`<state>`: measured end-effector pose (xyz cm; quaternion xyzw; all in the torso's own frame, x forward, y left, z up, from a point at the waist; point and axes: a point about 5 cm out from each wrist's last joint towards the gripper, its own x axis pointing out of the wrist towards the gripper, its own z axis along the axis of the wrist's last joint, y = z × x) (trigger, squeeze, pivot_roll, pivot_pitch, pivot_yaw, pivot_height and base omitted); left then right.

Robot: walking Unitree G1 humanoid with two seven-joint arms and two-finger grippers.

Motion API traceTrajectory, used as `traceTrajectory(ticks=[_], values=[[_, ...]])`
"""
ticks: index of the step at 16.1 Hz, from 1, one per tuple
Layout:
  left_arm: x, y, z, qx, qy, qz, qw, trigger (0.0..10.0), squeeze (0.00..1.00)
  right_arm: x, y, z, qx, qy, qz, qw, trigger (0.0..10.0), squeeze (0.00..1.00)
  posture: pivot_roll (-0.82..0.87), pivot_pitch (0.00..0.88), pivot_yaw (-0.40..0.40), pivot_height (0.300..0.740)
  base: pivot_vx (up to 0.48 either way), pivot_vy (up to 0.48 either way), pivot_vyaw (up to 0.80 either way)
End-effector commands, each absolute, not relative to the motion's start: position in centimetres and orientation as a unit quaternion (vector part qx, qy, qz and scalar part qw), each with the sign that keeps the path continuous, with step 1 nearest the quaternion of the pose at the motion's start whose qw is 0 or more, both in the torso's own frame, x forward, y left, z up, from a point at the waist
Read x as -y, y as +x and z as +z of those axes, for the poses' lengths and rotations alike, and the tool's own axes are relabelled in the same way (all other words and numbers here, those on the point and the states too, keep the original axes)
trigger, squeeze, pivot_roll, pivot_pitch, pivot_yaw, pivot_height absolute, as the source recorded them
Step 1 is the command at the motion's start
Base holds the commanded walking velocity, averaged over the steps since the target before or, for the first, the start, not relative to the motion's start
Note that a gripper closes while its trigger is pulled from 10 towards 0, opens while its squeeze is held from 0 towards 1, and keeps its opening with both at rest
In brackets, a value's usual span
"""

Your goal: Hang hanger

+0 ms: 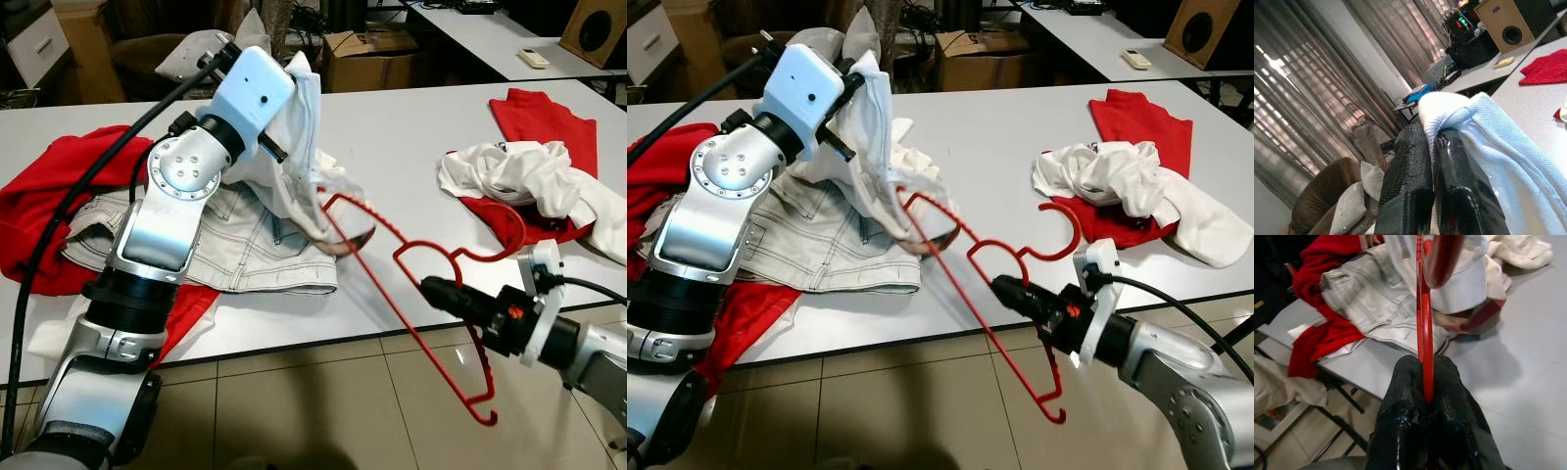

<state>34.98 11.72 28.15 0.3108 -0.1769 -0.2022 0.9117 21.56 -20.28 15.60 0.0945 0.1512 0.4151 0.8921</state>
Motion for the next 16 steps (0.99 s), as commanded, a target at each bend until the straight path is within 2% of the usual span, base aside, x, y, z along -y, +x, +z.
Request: traceTrajectory(ticks=[1, 7, 12, 16], values=[[-11.6, 35.0, 27.5, 0.164, 0.32, -0.2, 0.911, 0.0, 0.0, 20.1, 21.1, 16.5, -0.14, 0.085, 0.433, 0.886, 10.0, 0.0, -0.03, 0.0, 0.016, 0.74, 0.0, 0.0, 0.0], [-11.1, 34.9, 27.3, 0.161, 0.329, -0.209, 0.907, 0.0, 0.0, 19.9, 20.8, 16.5, -0.145, 0.08, 0.45, 0.878, 10.0, 0.0, -0.02, 0.0, 0.012, 0.74, 0.0, 0.0, 0.0], [-9.5, 34.3, 27.9, 0.178, 0.322, -0.239, 0.898, 0.0, 0.0, 18.8, 23.4, 15.8, -0.138, 0.079, 0.413, 0.897, 10.0, 0.0, -0.02, 0.0, 0.021, 0.74, 0.0, 0.0, 0.0], [-9.0, 34.0, 28.5, 0.189, 0.317, -0.244, 0.897, 0.0, 0.0, 17.9, 24.9, 15.5, -0.143, 0.083, 0.406, 0.899, 10.0, 0.0, -0.01, 0.0, 0.017, 0.74, 0.0, 0.0, 0.0]])
